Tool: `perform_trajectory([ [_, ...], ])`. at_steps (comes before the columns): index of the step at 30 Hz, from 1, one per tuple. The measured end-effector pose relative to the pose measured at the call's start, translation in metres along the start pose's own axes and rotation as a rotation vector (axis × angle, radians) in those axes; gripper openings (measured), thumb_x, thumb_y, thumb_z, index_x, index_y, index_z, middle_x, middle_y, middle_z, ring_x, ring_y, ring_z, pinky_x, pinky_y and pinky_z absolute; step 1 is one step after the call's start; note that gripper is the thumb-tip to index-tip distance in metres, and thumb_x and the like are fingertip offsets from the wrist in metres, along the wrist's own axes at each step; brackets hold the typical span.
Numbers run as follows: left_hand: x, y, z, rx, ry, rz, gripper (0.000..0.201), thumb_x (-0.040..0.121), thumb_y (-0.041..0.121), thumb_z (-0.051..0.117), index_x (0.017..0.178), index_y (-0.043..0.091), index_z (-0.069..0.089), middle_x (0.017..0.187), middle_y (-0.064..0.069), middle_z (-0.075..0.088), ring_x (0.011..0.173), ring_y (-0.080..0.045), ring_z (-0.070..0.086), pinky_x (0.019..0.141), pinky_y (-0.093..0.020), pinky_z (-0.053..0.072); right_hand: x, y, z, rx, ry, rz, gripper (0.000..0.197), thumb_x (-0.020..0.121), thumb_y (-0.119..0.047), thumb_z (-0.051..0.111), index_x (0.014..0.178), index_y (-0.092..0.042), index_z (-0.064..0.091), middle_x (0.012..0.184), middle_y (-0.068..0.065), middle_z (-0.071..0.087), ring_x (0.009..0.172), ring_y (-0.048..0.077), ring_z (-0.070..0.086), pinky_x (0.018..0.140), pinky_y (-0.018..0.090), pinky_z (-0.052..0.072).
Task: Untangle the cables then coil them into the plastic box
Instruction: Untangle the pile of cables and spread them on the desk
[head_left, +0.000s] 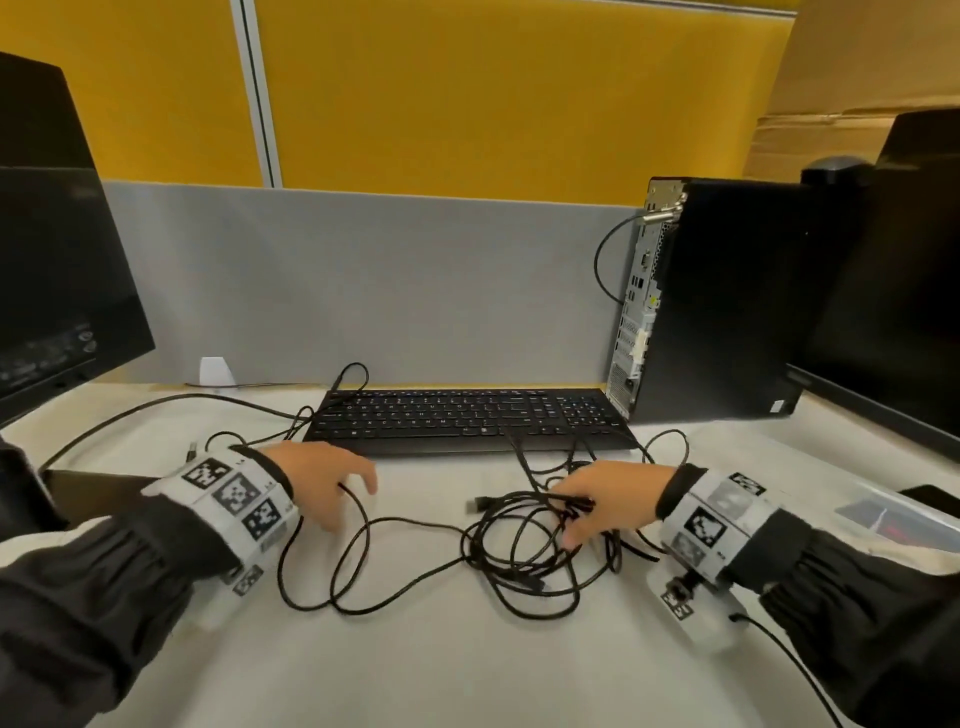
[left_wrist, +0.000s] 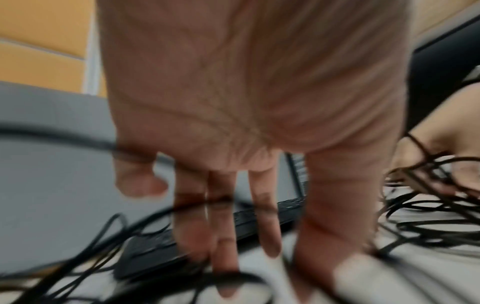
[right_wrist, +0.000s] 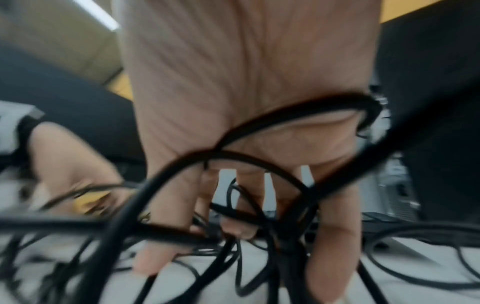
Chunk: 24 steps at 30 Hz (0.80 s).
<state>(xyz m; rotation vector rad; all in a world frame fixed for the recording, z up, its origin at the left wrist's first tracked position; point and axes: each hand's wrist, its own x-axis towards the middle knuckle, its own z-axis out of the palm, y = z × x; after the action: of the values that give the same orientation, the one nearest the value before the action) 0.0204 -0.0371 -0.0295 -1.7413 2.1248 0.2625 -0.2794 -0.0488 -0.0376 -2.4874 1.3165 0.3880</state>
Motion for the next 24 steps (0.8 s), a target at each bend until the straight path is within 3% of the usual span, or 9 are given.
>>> perform_trajectory([
  [3, 0.011, -0.023, 0.002, -0.026, 0.056, -0.029, 0.011, 0.088, 0.026, 0.054, 0.098, 0.031, 0.056, 0.098, 0.013, 0.047, 0.092, -0.007, 0.044, 0.082, -0.017, 0.034, -0.007, 0.023, -0.009, 0.15, 0.13, 0.026, 0.017, 0.091, -0.036, 0.057, 0.077, -0.038, 0.047, 0.086, -0.008, 0.052, 0.078, 0.014, 0.054, 0.075, 0.031, 0.052],
  [7, 0.023, -0.053, 0.0, -0.126, 0.289, -0.187, 0.01, 0.087, 0.02, 0.053, 0.079, 0.026, 0.055, 0.096, 0.004, 0.059, 0.088, -0.014, 0.053, 0.077, -0.023, 0.042, -0.012, 0.04, -0.014, 0.414, 0.441, 0.116, 0.012, 0.095, -0.021, 0.051, 0.085, -0.016, 0.057, 0.073, -0.004, 0.052, 0.063, 0.008, 0.048, 0.057, 0.016, 0.039],
  [10, 0.029, -0.058, -0.003, -0.124, 0.321, -0.317, 0.013, 0.083, 0.02, 0.056, 0.094, 0.028, 0.055, 0.112, -0.002, 0.059, 0.094, -0.018, 0.055, 0.082, -0.03, 0.046, -0.008, 0.044, -0.012, 0.575, 0.585, 0.157, 0.014, 0.095, -0.021, 0.05, 0.097, -0.013, 0.062, 0.084, 0.003, 0.064, 0.071, 0.012, 0.057, 0.062, 0.019, 0.044],
  [12, 0.036, -0.055, -0.006, -0.162, 0.166, -0.325, 0.047, 0.077, 0.026, 0.063, 0.121, 0.032, 0.047, 0.126, -0.002, 0.048, 0.11, -0.02, 0.05, 0.093, -0.034, 0.044, -0.002, 0.042, -0.01, 0.634, 0.618, 0.166, 0.014, 0.095, -0.021, 0.051, 0.099, -0.015, 0.063, 0.089, 0.008, 0.067, 0.074, 0.016, 0.06, 0.065, 0.025, 0.048],
  [14, 0.035, -0.046, -0.015, -0.251, 0.119, -0.237, 0.086, 0.065, 0.035, 0.066, 0.14, 0.038, 0.025, 0.142, -0.006, 0.029, 0.128, -0.027, 0.035, 0.105, -0.042, 0.036, 0.002, 0.035, -0.007, 0.656, 0.646, 0.162, 0.015, 0.094, -0.022, 0.052, 0.094, -0.011, 0.062, 0.085, 0.015, 0.064, 0.066, 0.015, 0.055, 0.059, 0.026, 0.046],
  [16, 0.026, -0.028, -0.024, -0.406, 0.269, -0.071, 0.106, 0.048, 0.044, 0.061, 0.143, 0.043, 0.013, 0.151, -0.007, 0.013, 0.137, -0.03, 0.021, 0.11, -0.045, 0.028, 0.007, 0.028, -0.004, 0.629, 0.708, 0.134, 0.016, 0.091, -0.021, 0.055, 0.087, -0.006, 0.059, 0.081, 0.019, 0.061, 0.062, 0.013, 0.05, 0.057, 0.022, 0.041],
  [20, 0.004, 0.031, -0.023, -1.002, 0.606, 0.263, 0.085, 0.06, 0.051, 0.066, 0.132, 0.054, 0.021, 0.146, 0.007, 0.019, 0.128, -0.011, 0.031, 0.097, -0.024, 0.031, 0.006, 0.002, -0.001, 0.528, 0.878, 0.024, 0.029, 0.086, -0.017, 0.059, 0.065, -0.018, 0.04, 0.061, -0.003, 0.041, 0.054, 0.006, 0.035, 0.053, 0.017, 0.031],
  [22, 0.001, 0.054, -0.015, -1.315, 0.49, 0.314, 0.087, 0.062, 0.059, 0.073, 0.133, 0.054, 0.024, 0.144, 0.008, 0.024, 0.125, -0.009, 0.037, 0.096, -0.029, 0.032, 0.006, -0.01, -0.001, 0.459, 0.923, -0.044, 0.03, 0.085, -0.019, 0.06, 0.065, -0.022, 0.039, 0.064, -0.005, 0.041, 0.058, 0.007, 0.038, 0.055, 0.018, 0.03],
  [24, 0.005, 0.069, -0.005, -1.297, 0.394, 0.308, 0.1, 0.051, 0.07, 0.07, 0.135, 0.056, 0.017, 0.139, 0.011, 0.024, 0.126, -0.011, 0.039, 0.102, -0.036, 0.032, 0.005, -0.019, -0.002, 0.441, 0.95, -0.099, 0.031, 0.084, -0.021, 0.062, 0.066, -0.03, 0.039, 0.069, -0.006, 0.044, 0.064, 0.006, 0.042, 0.058, 0.017, 0.032],
])
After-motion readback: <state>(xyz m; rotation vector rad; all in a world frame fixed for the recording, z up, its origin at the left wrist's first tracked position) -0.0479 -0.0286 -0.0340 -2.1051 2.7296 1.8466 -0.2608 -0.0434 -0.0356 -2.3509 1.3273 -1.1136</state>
